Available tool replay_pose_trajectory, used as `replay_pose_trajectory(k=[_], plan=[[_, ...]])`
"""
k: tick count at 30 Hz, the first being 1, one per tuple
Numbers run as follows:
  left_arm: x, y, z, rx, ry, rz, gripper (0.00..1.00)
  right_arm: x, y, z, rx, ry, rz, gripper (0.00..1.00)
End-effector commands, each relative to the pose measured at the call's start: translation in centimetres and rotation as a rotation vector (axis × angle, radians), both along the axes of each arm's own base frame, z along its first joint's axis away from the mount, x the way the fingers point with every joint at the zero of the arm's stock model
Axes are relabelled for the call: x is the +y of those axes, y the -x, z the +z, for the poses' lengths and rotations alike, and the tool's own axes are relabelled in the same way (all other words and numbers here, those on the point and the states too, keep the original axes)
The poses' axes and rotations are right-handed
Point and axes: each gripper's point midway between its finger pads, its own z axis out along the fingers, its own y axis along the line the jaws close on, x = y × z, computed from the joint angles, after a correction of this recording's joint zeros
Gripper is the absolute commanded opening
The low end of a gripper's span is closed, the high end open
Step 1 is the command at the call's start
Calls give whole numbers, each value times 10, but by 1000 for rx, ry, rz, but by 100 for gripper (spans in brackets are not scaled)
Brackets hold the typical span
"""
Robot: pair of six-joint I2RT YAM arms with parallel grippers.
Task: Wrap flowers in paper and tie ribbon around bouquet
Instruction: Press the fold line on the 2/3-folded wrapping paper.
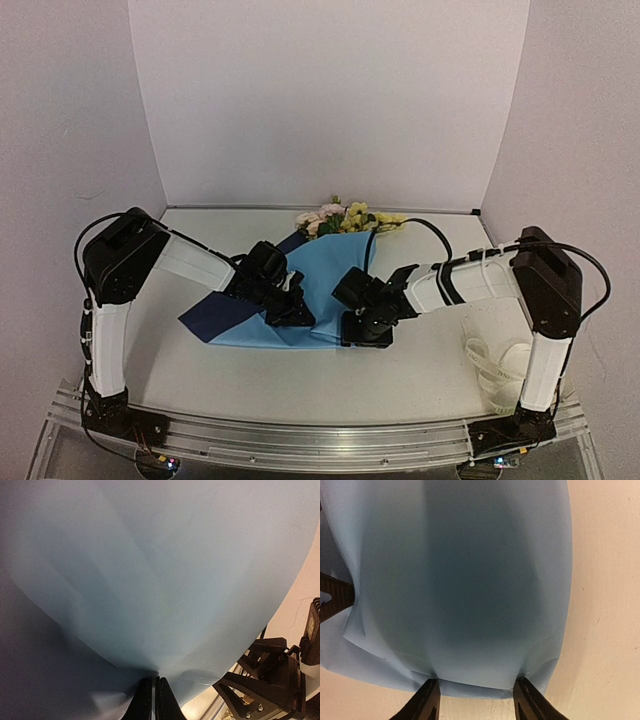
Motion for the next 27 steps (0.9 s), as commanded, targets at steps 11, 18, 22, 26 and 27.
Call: replay_pose_trajectory(k=[11, 18, 22, 26, 27], plan=[[7, -6, -19, -17, -86, 14, 4, 19, -28, 38, -88, 24, 19, 72], [5, -10, -9, -39, -74, 13, 4, 16, -28, 3, -53, 121, 29, 78], [3, -12, -2, -54, -65, 13, 4, 14, -26, -9, -45, 156, 27, 83], [2, -14, 6, -65, -53, 18, 4, 8, -23, -17, -32, 198, 23, 85], [2, -15, 11, -73, -47, 21, 4, 8, -22, -19, -27, 202, 23, 85]])
